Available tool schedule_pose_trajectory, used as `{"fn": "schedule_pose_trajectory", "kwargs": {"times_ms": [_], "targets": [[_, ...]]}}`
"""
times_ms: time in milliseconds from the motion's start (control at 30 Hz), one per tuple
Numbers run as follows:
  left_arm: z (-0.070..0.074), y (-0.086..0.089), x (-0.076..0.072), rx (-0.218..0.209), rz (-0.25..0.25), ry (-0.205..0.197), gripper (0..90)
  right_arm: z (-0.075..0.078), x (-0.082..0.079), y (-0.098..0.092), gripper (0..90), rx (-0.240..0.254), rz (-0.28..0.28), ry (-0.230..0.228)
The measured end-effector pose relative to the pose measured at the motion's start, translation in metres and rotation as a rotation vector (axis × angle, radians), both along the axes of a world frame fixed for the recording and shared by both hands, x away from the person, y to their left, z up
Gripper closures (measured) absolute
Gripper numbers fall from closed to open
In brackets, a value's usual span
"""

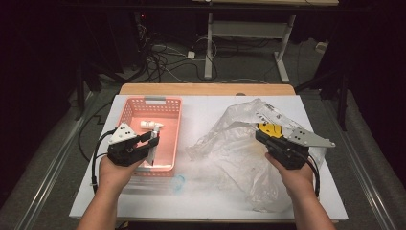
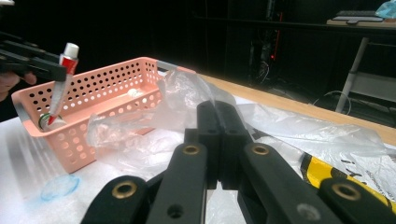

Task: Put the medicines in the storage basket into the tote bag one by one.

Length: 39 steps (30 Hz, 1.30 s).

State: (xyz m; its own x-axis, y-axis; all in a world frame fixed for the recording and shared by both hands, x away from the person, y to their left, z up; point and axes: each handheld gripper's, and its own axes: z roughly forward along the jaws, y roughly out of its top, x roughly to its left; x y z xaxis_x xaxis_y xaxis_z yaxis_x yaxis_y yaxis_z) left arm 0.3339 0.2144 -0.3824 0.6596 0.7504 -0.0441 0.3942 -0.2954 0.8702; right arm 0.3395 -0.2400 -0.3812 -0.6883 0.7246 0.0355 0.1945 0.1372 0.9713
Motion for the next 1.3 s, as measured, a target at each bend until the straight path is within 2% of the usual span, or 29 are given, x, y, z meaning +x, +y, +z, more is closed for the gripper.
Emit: {"fn": "schedule_pose_trajectory", "kwargs": {"times_ms": [233,333,600,867,1300], "targets": [[0.014,-0.013,-0.008,-0.014,-0.023,-0.035,65.6,0.001,0.000,-0.002,90.0,0.003,-0.001,-0.002],[0.018,-0.018,-0.011,-0.037,-0.043,-0.038,65.6,0.002,0.000,-0.002,90.0,0.007,-0.002,-0.004],[0.026,-0.034,-0.022,-0.056,-0.091,-0.044,65.5,0.003,0.002,-0.004,90.0,0.011,-0.005,-0.007],[0.023,-0.049,-0.030,-0.065,-0.136,-0.041,65.5,0.005,0.002,-0.003,90.0,0.015,-0.005,-0.011],[0.008,-0.079,-0.035,-0.030,-0.192,-0.020,65.5,0.007,0.000,0.000,90.0,0.016,0.005,-0.018]]}}
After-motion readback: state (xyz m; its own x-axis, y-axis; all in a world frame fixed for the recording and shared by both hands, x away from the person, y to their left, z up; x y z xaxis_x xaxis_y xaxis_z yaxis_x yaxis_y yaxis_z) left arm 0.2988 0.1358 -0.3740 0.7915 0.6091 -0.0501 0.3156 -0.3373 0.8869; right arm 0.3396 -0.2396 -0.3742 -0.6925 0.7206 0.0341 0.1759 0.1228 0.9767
